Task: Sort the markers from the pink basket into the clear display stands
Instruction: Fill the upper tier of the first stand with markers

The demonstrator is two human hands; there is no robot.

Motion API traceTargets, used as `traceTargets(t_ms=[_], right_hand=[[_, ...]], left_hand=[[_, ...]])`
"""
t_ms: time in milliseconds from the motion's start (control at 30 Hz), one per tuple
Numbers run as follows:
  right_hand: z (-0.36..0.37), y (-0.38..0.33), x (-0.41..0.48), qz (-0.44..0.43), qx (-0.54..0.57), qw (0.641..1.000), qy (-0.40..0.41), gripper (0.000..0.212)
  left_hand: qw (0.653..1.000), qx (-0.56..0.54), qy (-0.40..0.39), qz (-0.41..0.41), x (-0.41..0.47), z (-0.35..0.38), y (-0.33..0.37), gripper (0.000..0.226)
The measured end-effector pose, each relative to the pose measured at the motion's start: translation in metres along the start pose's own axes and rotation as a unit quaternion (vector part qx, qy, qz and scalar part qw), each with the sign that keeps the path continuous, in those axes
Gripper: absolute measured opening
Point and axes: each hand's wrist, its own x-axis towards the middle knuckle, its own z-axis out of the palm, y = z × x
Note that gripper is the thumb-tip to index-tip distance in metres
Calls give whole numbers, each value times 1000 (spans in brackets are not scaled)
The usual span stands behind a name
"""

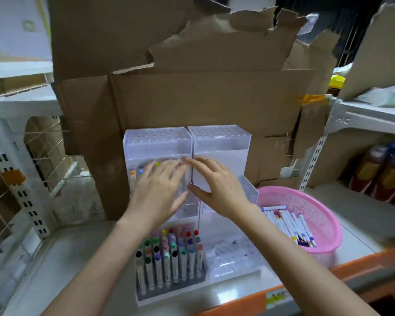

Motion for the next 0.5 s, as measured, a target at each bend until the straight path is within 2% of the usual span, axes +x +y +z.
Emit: traceTargets(t_ms=[233, 500], right_hand=[[-33, 67, -50, 69, -33, 997, -34, 62], [-53, 156, -115, 157, -44, 981, -107, 59]], left_hand=[[996, -67, -27, 45, 36, 33, 81, 65], [986, -135, -3, 97, 74, 75, 176, 54]])
